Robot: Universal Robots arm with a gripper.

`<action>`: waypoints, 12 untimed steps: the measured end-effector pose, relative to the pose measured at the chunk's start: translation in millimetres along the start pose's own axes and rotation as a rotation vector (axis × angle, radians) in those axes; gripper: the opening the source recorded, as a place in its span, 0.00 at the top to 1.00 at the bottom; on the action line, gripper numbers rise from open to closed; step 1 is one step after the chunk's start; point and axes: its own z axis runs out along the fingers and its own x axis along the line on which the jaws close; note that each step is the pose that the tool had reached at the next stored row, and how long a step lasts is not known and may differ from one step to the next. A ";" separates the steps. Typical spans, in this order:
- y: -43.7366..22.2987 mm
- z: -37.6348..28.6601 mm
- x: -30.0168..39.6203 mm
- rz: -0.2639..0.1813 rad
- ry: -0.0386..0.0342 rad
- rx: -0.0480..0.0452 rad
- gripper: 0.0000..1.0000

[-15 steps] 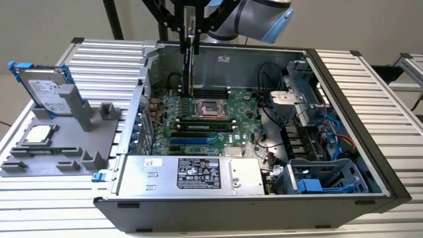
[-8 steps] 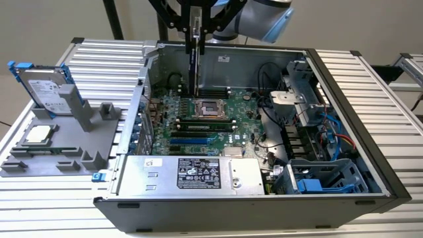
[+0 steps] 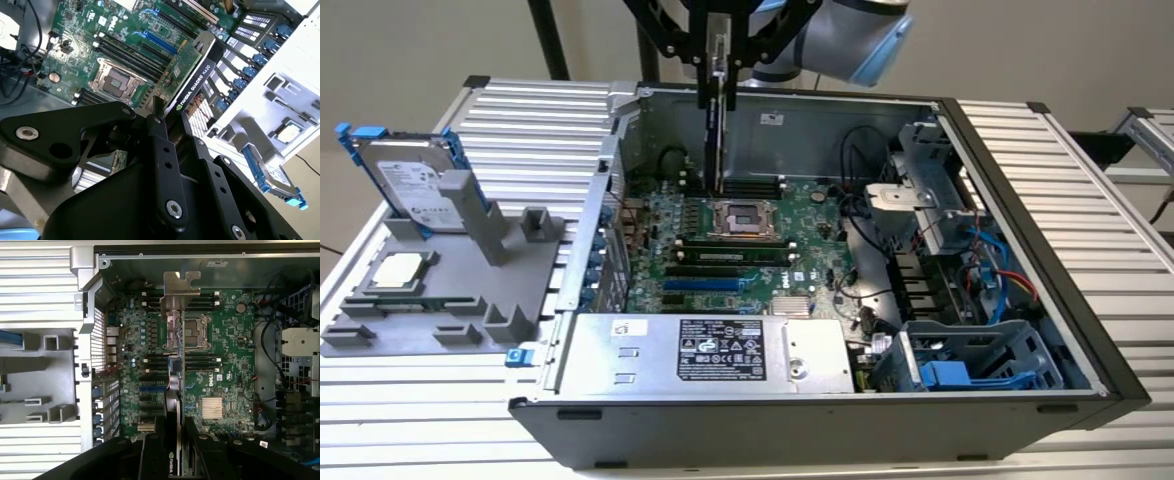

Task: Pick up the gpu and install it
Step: 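Pick up the gpu and move the gpu toward the slot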

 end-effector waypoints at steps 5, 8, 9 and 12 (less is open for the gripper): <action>0.0 0.0 -0.5 0.000 0.0000 0.0000 1.00; 0.0 -0.1 -0.9 0.000 0.0001 0.0001 1.00; 0.0 0.0 -1.0 0.000 0.0000 0.0000 1.00; 0.1 0.0 -1.8 0.000 0.0000 0.0000 1.00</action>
